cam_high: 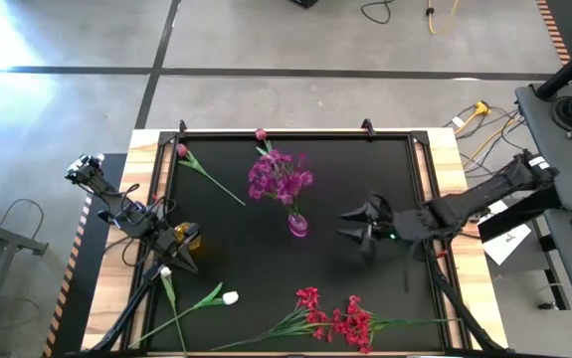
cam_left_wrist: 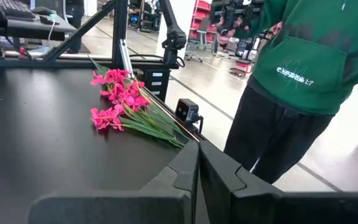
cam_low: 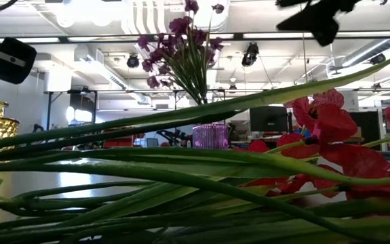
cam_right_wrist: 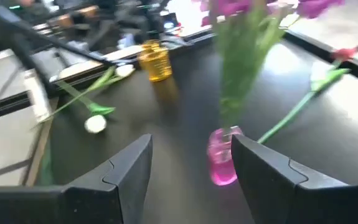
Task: Sort flowers into vase by color
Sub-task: Put the left red tulip into the violet flower vase
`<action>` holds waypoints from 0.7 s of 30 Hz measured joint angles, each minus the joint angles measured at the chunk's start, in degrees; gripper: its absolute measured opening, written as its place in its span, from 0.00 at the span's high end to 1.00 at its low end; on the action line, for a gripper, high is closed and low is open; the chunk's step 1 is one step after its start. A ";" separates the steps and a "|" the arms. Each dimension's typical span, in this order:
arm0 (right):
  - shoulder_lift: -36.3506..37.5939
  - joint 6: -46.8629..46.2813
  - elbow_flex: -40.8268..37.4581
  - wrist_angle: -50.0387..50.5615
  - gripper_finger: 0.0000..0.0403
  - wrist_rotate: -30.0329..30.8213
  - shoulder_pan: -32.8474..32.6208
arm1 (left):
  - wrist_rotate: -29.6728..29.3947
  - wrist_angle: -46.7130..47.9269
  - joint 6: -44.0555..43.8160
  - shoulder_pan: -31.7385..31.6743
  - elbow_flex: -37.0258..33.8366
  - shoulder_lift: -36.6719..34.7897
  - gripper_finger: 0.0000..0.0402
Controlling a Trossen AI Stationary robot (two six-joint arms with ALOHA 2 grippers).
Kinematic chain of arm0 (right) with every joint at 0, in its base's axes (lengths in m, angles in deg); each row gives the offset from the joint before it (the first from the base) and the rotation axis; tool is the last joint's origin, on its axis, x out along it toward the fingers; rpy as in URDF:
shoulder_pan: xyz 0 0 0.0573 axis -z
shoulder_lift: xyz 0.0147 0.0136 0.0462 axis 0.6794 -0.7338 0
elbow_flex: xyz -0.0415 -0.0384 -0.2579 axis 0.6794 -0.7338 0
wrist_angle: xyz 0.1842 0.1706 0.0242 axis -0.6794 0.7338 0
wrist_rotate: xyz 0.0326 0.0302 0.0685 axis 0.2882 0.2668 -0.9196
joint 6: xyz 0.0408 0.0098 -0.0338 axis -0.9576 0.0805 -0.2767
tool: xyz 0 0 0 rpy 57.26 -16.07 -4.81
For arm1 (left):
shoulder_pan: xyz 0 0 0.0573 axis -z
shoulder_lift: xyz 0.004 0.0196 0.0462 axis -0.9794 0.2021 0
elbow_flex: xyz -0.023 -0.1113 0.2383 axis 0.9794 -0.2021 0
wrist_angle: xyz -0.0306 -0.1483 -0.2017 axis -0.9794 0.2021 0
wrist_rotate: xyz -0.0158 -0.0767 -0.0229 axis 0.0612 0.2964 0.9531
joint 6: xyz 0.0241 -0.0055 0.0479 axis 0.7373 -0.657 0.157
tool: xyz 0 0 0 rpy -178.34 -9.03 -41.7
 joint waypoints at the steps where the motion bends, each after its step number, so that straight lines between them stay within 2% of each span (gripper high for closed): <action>1: 0.23 0.02 0.00 -0.04 0.48 0.02 -1.52 | -0.77 -0.29 2.33 -0.02 0.00 0.01 1.00; 4: -0.27 -1.34 0.23 0.39 0.48 0.02 -5.30 | -4.57 -5.50 8.15 -0.02 -0.01 0.00 1.00; 8: -2.72 -4.65 2.52 3.79 0.48 0.31 -8.04 | -6.75 -15.53 10.66 -0.09 -0.01 0.01 1.00; 16: -6.55 -4.73 8.89 10.22 0.48 0.45 -8.42 | -7.51 -37.30 21.19 -0.11 -0.01 -0.01 1.00; 21: -7.81 -2.46 14.13 17.00 0.48 0.45 -8.42 | -8.20 -47.25 20.73 -0.11 0.00 0.00 1.00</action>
